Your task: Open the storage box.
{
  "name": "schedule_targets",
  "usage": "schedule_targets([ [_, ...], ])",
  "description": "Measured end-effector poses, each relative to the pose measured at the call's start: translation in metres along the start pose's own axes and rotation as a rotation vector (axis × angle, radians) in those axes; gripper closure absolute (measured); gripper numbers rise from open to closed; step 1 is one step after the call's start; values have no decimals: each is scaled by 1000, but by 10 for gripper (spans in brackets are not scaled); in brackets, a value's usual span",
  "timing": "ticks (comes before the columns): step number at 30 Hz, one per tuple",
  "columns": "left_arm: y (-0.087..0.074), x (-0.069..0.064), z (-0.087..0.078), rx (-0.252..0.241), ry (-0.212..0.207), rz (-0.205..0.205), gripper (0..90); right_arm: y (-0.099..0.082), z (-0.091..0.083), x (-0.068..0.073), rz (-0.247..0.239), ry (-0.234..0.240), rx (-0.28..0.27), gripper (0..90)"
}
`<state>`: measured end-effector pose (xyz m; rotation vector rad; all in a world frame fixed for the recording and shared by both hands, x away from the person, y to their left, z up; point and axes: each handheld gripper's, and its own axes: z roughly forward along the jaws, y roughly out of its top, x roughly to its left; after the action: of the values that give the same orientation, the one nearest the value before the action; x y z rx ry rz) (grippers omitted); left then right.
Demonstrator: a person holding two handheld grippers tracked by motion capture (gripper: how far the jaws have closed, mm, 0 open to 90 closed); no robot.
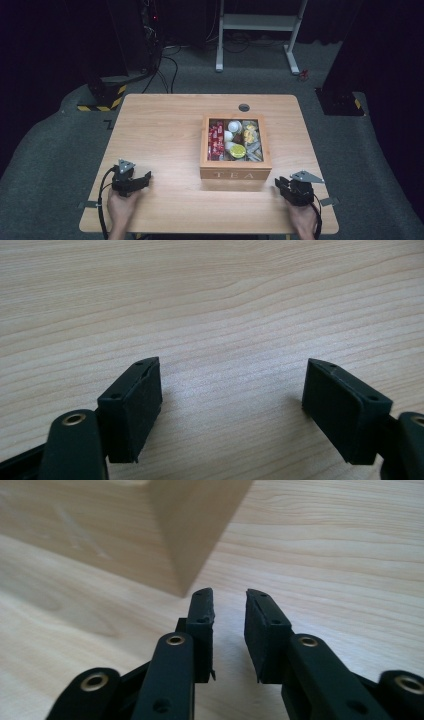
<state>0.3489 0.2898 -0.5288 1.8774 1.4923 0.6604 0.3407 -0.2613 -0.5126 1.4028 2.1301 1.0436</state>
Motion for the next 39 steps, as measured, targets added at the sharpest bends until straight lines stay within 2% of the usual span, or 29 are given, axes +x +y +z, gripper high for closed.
schedule_targets([
  [2, 0, 0, 0, 1, 2, 0, 242, -1, 0, 9, -28, 29, 2, 770],
  [3, 0, 0, 0, 1, 2, 0, 242, -1, 0, 9, -28, 29, 2, 770],
  [4, 0, 0, 0, 0, 1, 0, 242, -2, 0, 15, -34, 55, 6, 785],
  [7, 0, 0, 0, 0, 1, 1, 242, -1, 2, 23, -46, 89, 5, 808],
  [15, 0, 0, 0, 0, 1, 1, 242, 4, 12, 38, -68, 154, 20, 853],
  [25, 0, 0, 0, 0, 1, 0, 243, 14, 24, 49, -99, 183, 20, 878],
  [34, 0, 0, 0, 1, 1, 0, 243, 23, 28, 54, -100, 204, 6, 888],
  [39, 0, 0, 0, 0, 1, 1, 243, 31, 27, 57, -87, 234, -15, 887],
])
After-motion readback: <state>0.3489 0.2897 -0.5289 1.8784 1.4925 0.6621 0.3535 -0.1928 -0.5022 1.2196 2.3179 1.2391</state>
